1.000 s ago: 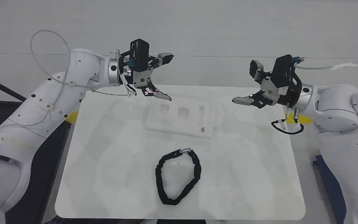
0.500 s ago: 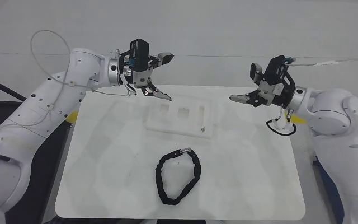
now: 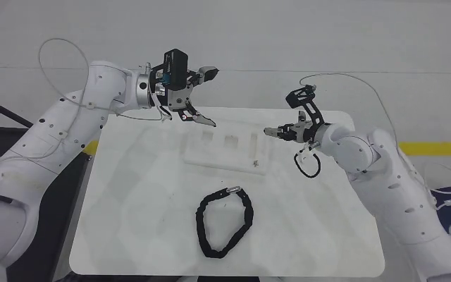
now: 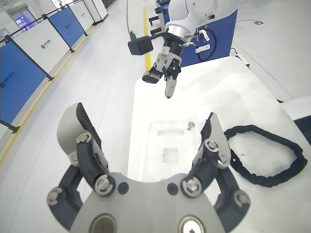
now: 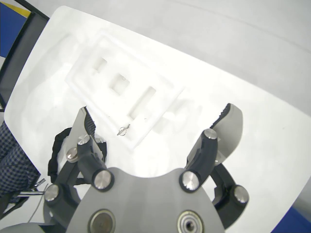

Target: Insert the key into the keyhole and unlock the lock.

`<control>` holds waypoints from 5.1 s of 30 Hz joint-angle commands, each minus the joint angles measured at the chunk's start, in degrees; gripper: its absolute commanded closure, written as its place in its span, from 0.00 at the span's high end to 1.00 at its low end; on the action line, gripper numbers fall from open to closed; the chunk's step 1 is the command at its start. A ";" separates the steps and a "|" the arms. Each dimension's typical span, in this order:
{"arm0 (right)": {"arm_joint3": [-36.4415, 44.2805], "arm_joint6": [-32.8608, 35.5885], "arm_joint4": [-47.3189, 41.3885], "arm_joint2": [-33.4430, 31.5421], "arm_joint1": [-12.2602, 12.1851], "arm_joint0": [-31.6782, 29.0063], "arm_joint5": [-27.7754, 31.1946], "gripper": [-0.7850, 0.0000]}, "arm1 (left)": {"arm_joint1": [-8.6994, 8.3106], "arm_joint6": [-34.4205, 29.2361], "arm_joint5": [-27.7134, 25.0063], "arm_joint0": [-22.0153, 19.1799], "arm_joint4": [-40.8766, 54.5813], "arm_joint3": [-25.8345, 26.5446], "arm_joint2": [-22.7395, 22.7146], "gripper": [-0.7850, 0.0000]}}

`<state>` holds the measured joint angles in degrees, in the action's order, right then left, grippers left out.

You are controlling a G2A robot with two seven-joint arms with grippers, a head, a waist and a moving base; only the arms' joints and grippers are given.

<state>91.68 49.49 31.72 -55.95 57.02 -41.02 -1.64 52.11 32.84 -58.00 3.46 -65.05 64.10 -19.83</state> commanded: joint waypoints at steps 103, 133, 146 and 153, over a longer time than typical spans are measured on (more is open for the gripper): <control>-1.67 9.66 10.43 14.00 11.61 -1.33 -34.53 0.00 | 0.00 0.00 0.00 0.00 0.00 0.00 0.00 1.00; 4.93 18.88 14.93 1.79 9.62 -5.25 -28.13 0.00 | 0.00 0.00 0.00 0.00 0.00 0.00 0.00 1.00; 15.89 13.67 -9.94 -17.84 7.38 -17.34 -10.34 0.00 | 0.00 0.00 0.00 0.00 0.00 0.00 0.00 1.00; 21.37 11.19 -19.15 -26.45 6.53 -23.29 -5.89 0.00 | 0.00 0.00 0.00 0.00 0.00 0.00 0.00 1.00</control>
<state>112.47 61.01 14.33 -81.05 63.64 -63.45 -8.23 52.11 32.84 -58.00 3.46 -65.05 64.10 -19.83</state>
